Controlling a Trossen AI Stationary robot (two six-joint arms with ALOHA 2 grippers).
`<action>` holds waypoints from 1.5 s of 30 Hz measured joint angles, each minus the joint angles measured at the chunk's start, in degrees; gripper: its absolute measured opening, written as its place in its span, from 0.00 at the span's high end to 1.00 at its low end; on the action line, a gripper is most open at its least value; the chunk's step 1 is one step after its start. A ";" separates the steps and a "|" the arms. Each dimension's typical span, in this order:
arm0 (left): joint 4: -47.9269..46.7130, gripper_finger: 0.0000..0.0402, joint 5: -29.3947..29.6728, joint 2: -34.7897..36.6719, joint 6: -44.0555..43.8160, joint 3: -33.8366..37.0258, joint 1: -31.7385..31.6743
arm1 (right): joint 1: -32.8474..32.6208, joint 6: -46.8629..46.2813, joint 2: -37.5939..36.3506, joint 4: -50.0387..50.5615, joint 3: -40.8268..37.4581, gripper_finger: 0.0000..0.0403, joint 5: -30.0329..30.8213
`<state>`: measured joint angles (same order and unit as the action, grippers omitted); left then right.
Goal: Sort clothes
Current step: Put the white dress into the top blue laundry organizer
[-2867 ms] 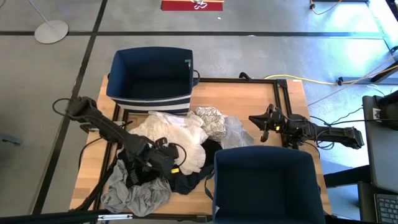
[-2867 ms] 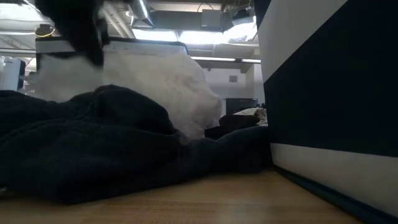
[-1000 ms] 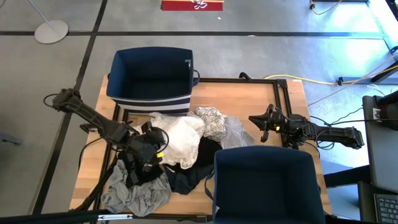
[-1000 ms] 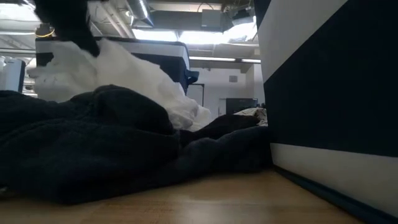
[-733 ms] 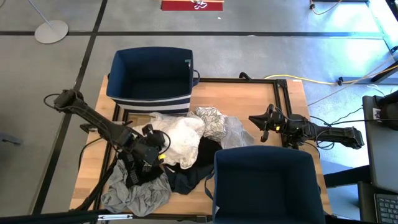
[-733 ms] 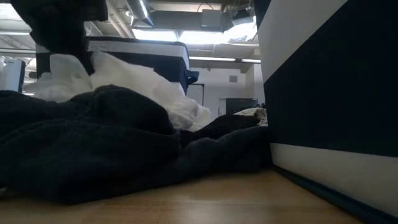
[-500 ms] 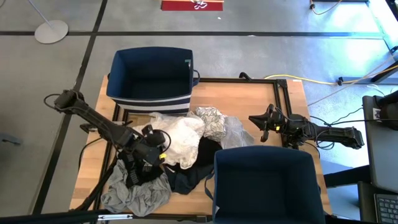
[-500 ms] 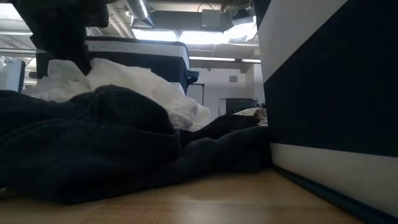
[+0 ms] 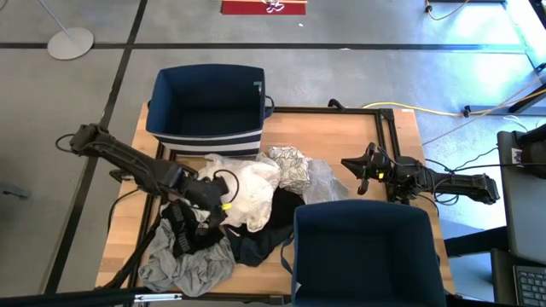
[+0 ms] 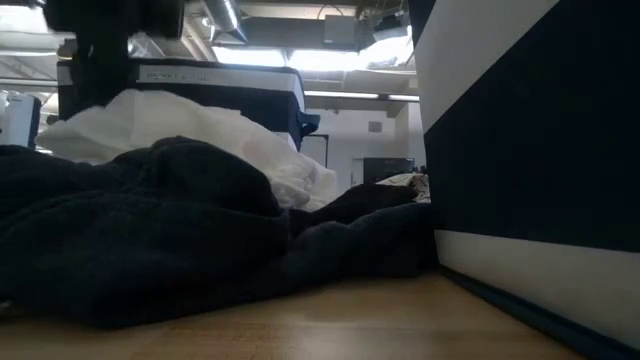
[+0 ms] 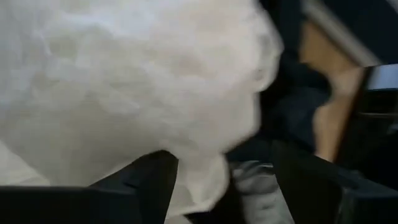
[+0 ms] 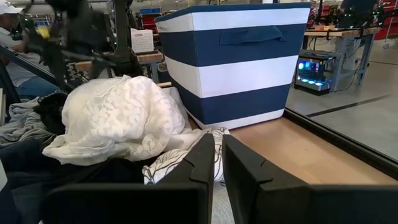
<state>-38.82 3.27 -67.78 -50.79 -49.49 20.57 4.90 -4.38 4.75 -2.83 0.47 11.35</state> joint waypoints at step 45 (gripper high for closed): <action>-0.33 0.39 8.24 -21.42 22.14 -4.39 3.77 | 0.00 -0.24 0.02 -0.01 -0.02 0.91 -0.04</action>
<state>-39.15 11.51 -89.20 -28.66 -53.87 24.34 4.90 -4.62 4.78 -2.84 0.45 11.31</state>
